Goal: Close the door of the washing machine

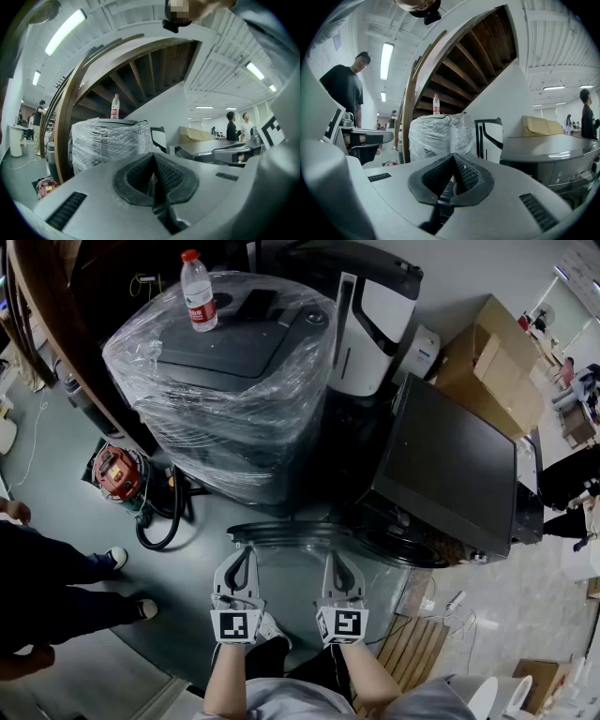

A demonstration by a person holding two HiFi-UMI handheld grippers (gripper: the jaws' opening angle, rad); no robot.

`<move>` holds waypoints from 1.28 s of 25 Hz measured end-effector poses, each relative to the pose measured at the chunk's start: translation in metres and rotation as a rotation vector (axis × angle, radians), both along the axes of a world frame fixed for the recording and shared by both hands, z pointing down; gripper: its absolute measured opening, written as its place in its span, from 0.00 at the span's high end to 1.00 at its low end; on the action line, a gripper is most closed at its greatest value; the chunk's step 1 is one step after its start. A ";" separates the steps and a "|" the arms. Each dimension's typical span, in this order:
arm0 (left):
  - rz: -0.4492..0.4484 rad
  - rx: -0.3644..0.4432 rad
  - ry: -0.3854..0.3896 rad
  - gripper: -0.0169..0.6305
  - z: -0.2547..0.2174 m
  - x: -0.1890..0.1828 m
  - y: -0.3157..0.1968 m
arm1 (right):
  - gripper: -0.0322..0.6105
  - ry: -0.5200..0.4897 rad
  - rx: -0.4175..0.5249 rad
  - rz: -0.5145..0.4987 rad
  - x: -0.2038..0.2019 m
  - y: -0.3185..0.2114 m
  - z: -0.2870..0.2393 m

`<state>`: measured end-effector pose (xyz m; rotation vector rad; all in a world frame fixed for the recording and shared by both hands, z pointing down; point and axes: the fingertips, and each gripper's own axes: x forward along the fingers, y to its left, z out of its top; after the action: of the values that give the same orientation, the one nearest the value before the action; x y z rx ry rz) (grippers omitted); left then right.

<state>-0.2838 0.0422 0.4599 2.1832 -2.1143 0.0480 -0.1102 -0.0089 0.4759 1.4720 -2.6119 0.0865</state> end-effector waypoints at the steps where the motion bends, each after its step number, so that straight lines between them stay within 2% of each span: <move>1: -0.002 0.005 0.002 0.97 0.000 -0.002 -0.002 | 0.95 -0.003 0.004 -0.002 -0.002 -0.002 0.000; 6: 0.003 0.021 -0.026 0.97 -0.003 -0.007 -0.006 | 0.95 -0.003 0.009 -0.012 -0.009 -0.007 0.001; 10: -0.003 0.044 -0.020 0.97 -0.008 -0.010 -0.010 | 0.95 0.006 0.011 -0.017 -0.011 -0.012 0.004; 15: -0.006 0.024 -0.019 0.97 -0.006 -0.013 -0.010 | 0.95 0.023 -0.006 -0.020 -0.014 -0.025 0.013; 18: -0.013 0.020 -0.011 0.97 -0.006 -0.014 -0.008 | 0.95 0.033 -0.040 -0.037 -0.019 -0.038 0.028; 21: 0.000 0.023 -0.051 0.97 -0.007 -0.016 -0.007 | 0.95 0.061 -0.071 -0.054 -0.026 -0.054 0.045; 25: -0.014 0.010 -0.039 0.97 -0.005 -0.019 -0.002 | 0.95 0.099 -0.103 -0.061 -0.037 -0.071 0.067; 32: -0.019 0.004 -0.040 0.97 -0.005 -0.024 0.005 | 0.83 0.206 -0.204 -0.116 -0.070 -0.096 0.122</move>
<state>-0.3074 0.0469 0.4551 2.1823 -2.1580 0.0870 -0.1801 -0.1046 0.5976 1.1923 -2.4353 0.1735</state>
